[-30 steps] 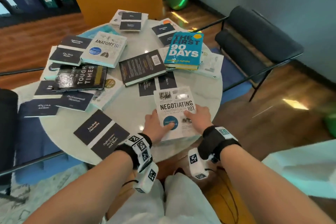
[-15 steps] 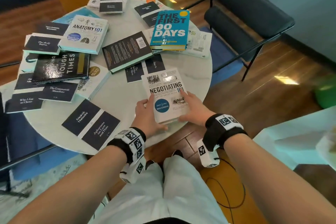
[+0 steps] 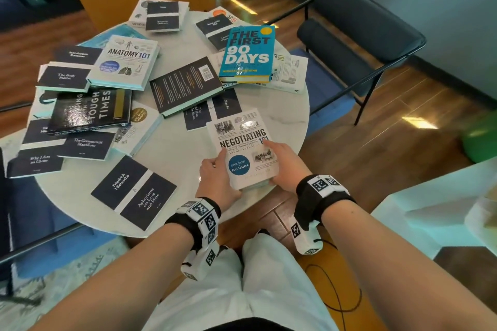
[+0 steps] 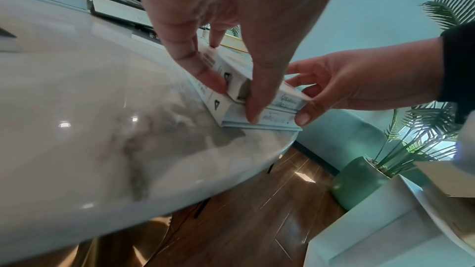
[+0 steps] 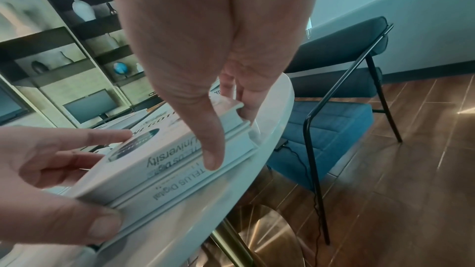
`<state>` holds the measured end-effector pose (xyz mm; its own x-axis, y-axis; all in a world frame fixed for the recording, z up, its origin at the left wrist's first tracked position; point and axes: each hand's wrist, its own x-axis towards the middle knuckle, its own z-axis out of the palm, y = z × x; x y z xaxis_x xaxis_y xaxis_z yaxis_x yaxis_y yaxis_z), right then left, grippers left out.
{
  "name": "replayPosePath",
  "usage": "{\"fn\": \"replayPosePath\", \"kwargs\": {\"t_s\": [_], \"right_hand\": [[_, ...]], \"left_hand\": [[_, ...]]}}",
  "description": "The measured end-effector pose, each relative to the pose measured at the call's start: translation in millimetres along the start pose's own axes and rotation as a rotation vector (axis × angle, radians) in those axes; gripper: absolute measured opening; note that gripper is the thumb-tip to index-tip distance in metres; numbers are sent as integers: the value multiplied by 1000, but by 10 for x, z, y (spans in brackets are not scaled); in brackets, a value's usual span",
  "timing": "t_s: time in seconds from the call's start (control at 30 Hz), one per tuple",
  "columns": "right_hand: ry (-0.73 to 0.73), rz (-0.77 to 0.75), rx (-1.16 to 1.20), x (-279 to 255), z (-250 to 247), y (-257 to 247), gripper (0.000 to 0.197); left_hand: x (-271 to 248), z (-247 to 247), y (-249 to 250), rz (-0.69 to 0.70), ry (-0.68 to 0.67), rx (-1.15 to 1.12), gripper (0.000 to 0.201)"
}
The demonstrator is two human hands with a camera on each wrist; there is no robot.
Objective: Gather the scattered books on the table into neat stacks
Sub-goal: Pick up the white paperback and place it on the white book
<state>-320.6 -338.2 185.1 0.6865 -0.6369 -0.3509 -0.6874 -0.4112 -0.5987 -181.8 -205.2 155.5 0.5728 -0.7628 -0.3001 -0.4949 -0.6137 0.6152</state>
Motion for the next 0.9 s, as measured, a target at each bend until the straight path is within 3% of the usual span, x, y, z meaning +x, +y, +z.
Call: {"fn": "replayPosePath", "kwargs": {"t_s": [0.13,0.27,0.33,0.4,0.5,0.63,0.77,0.9], "right_hand": [[-18,5,-7,-12,-25,-11,97],[-143,37,-40,58,-207,-78,99],[-152,57,-82,165,-351,-132,91],[-69,94,-61,345,-496,-176,79],[73,130,56,702,-722,-244,58],[114,148,87,1188,-1021,-311,45],[100,178,144,1634,-1287,-363,46],[16,204,237,2045,-1358,-387,55]], "left_hand": [[-28,-32,30,-18,-15,9,105],[-47,-256,138,-33,-112,109,117],[-19,-400,215,-43,-101,214,106],[78,-529,311,-66,-48,251,90],[418,-696,487,-72,42,201,66],[1047,-903,771,-16,131,218,49],[1685,-1024,977,-28,153,260,44],[2163,-995,1065,-126,130,300,52]]}}
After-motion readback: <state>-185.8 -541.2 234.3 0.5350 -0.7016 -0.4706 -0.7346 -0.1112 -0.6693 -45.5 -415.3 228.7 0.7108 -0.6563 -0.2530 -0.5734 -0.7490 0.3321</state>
